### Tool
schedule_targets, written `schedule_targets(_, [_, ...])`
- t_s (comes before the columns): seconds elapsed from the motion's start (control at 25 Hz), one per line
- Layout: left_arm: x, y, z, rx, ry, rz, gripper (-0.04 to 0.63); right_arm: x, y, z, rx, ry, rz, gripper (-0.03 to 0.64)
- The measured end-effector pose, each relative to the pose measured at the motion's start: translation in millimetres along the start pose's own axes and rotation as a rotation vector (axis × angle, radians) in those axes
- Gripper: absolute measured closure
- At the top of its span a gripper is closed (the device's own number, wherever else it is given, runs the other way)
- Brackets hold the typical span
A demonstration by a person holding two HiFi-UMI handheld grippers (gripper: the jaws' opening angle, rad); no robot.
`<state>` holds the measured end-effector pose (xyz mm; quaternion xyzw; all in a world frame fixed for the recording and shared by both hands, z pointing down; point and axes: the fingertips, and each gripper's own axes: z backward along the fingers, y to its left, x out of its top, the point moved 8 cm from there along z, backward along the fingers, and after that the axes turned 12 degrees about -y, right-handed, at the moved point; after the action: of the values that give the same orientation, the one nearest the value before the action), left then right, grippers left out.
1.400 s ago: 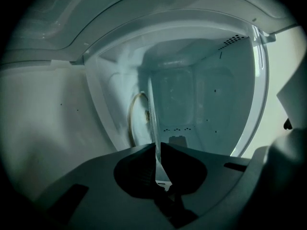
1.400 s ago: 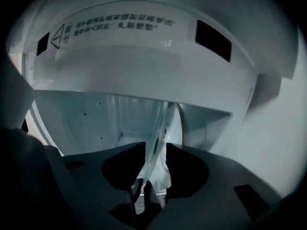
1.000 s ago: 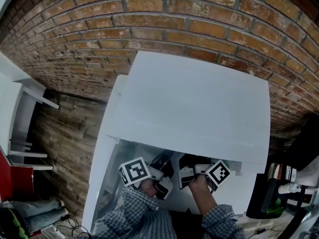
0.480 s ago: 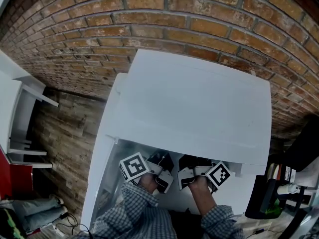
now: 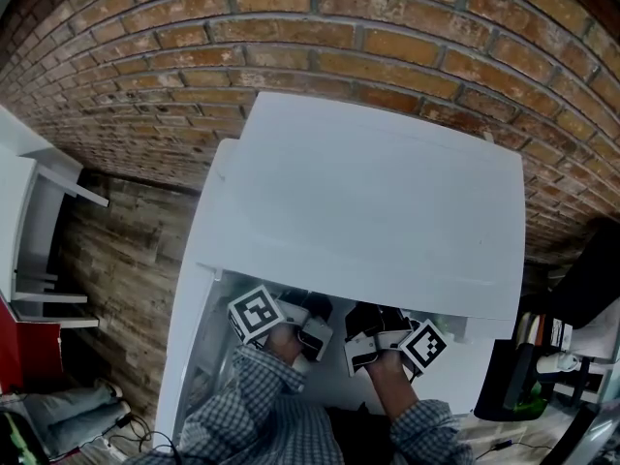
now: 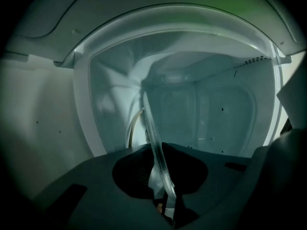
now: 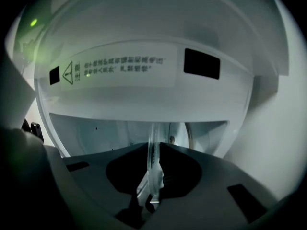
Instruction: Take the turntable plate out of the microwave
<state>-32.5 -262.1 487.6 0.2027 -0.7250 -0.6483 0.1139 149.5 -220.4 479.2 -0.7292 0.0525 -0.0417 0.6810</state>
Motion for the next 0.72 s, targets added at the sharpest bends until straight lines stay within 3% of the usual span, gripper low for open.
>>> schedule_targets(0.16, [-2.8,-4.8,-1.1,-0.078,-0.005,0.069,0.543,0.2,2.8,-0.1,0.020,0.008,-0.013,0.565])
schedule_targets(0.28, [-4.6,-4.4,3.8,-0.094,-0.015,0.107,0.546,-1.2,4.7,4.6,0.026,0.015,-0.008,0.561])
schedule_targets(0.72, [-14.0,-19.6,37.1,-0.135,-0.002,0.120,0.548,-6.9,19.1,37.6,0.062,0.027,0.006,0.560])
